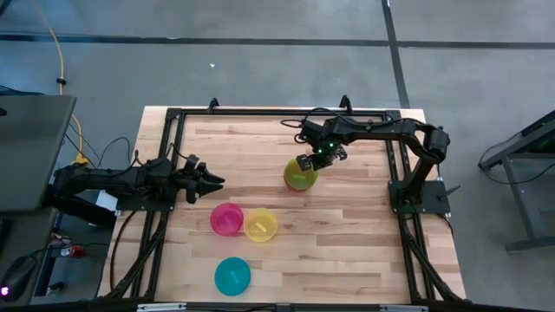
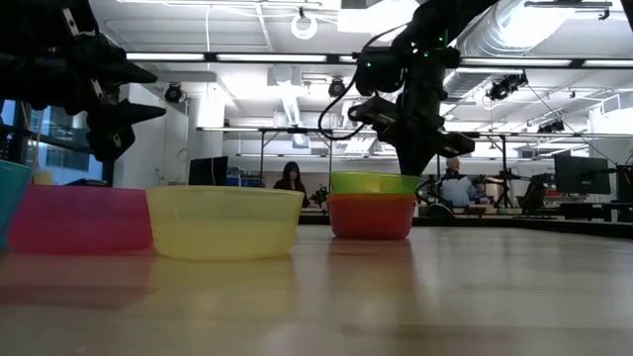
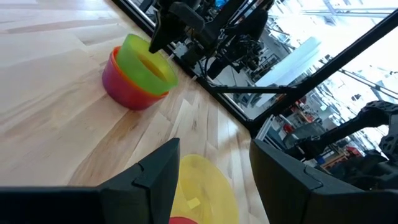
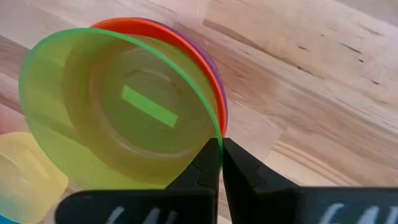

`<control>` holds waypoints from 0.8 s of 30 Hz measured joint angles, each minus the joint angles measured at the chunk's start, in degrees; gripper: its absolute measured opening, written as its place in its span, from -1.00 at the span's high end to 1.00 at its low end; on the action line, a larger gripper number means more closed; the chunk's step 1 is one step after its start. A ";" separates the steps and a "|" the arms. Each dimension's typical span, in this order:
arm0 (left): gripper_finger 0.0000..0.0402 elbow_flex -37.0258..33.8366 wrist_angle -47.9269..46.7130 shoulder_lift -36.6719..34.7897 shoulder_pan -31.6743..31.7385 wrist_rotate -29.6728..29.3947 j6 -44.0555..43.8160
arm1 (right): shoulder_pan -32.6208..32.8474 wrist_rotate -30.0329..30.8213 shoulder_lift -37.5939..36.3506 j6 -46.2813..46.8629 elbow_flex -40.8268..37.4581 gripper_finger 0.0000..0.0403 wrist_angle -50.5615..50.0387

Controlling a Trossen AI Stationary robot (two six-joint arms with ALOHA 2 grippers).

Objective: Nest bowls inside each other
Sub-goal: Stack the green bowl on the orange bowl

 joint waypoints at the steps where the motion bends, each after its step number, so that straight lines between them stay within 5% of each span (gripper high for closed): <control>1: 0.08 0.00 -0.10 -0.02 0.00 -0.02 0.00 | 0.00 -0.04 0.00 -0.01 -0.01 1.00 -0.10; 17: 0.08 0.00 -0.49 0.00 0.00 -1.05 -0.53 | 3.32 -3.37 4.13 1.51 -0.01 0.98 5.02; 24: 0.08 0.00 -0.52 0.00 0.00 -1.07 -0.66 | 3.91 -0.88 3.96 1.06 3.83 0.67 3.26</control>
